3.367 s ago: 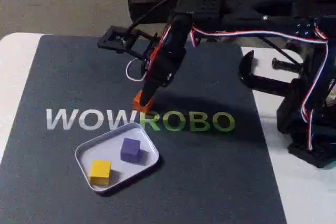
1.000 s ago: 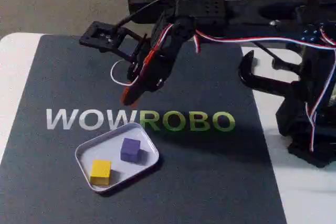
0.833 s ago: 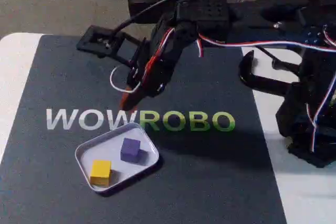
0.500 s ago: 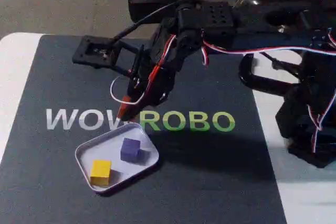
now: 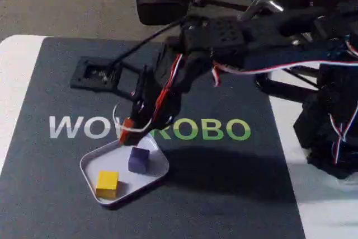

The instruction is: Move blocks one by one until all three blocks are in the tray.

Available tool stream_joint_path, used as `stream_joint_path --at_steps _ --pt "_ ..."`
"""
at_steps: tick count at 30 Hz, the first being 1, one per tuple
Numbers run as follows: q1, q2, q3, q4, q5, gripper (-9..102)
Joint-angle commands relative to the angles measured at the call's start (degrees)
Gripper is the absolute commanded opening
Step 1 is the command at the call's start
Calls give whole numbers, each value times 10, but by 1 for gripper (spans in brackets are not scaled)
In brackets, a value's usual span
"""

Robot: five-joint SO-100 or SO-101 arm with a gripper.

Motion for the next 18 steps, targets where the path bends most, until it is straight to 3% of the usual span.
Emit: stream_joint_path --at_steps 1,18 --pt "-4 -12 -11 -42 -6 -8" --pt "5 -86 -12 -135 -33 -5"
